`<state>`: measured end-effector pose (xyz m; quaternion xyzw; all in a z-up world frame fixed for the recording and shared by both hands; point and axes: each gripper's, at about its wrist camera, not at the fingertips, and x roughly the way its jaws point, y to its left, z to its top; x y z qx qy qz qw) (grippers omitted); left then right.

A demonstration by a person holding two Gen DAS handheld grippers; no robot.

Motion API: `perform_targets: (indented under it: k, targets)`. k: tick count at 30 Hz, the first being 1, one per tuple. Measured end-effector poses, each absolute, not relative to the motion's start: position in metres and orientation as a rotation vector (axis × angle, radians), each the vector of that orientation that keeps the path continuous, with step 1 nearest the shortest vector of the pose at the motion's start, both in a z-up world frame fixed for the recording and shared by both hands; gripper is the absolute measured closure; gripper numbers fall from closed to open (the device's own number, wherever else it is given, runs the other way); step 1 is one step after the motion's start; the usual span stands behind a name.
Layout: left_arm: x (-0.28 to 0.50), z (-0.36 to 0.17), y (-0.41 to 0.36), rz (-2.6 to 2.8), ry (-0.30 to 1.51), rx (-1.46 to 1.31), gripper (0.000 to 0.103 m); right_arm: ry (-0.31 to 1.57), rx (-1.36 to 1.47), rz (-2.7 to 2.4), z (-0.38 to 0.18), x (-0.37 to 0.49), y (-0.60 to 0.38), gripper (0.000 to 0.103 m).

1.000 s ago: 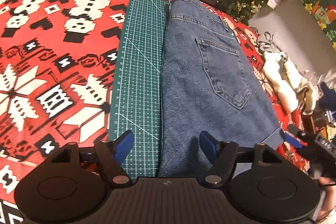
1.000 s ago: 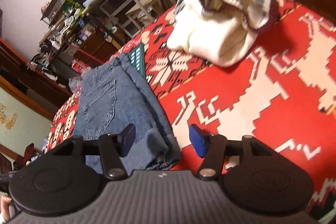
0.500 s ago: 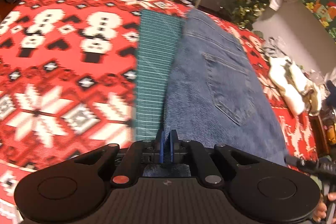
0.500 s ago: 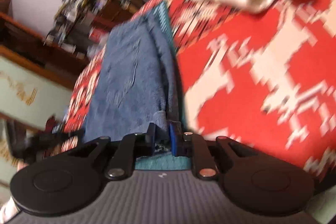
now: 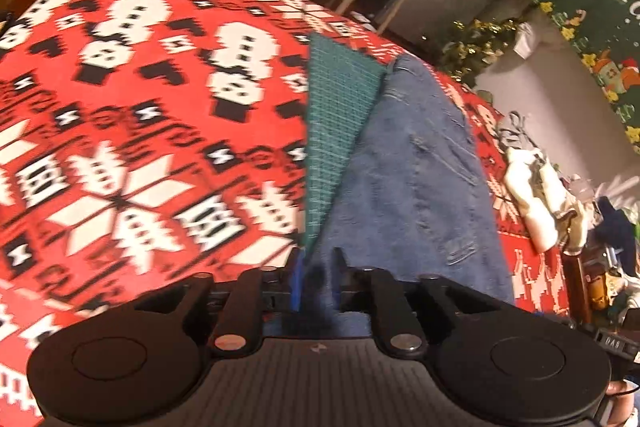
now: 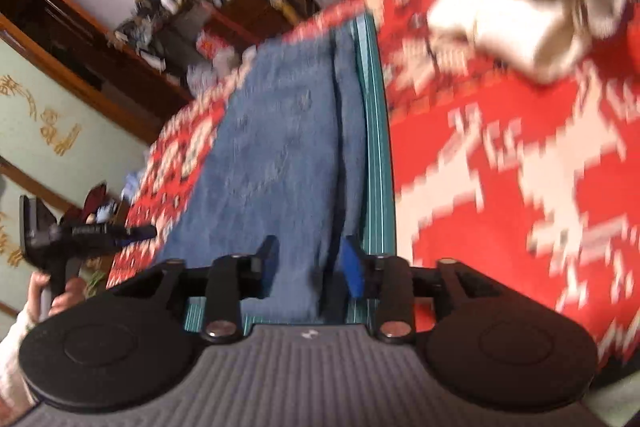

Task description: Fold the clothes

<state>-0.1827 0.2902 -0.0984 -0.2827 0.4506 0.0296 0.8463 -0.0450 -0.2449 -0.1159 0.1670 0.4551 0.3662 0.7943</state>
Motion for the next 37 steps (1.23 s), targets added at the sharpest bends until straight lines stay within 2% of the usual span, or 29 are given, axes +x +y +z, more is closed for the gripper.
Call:
perform_targets:
  k: [1,7,9,10,17,18,19,25,33,37]
  targets:
    - [-0.18,-0.098,0.287,0.057,0.949,-0.587,0.068,0.943,0.361,0.797,-0.114,-0.044,-0.243,0.051]
    - [-0.167,-0.094,0.265,0.035,0.946,-0.508,0.064,0.966,0.436,0.804,-0.14,-0.032,-0.229,0.05]
    - [-0.163,-0.093,0.258,0.027,0.945,-0.482,0.064,1.015,0.519,0.812,-0.156,-0.023,-0.229,0.07]
    - [-0.161,-0.093,0.254,0.024,0.944,-0.469,0.063,1.034,0.548,0.805,-0.162,-0.019,-0.229,0.073]
    - [-0.161,-0.093,0.253,0.029,0.941,-0.478,0.063,1.058,0.57,0.768,-0.177,-0.004,-0.224,0.076]
    - [-0.162,-0.093,0.254,0.03,0.941,-0.482,0.063,1.058,0.577,0.769,-0.177,-0.004,-0.224,0.1]
    - [-0.162,-0.093,0.254,0.032,0.94,-0.487,0.063,1.058,0.591,0.773,-0.176,-0.005,-0.223,0.101]
    - [-0.16,-0.094,0.246,0.021,0.939,-0.464,0.063,1.01,0.594,0.742,-0.153,-0.026,-0.242,0.103]
    - [-0.155,-0.095,0.229,-0.01,0.939,-0.404,0.063,1.056,0.607,0.69,-0.173,-0.024,-0.252,0.103]
    - [-0.157,-0.094,0.229,-0.027,0.927,-0.399,0.063,1.005,0.545,0.715,-0.155,-0.026,-0.248,0.097]
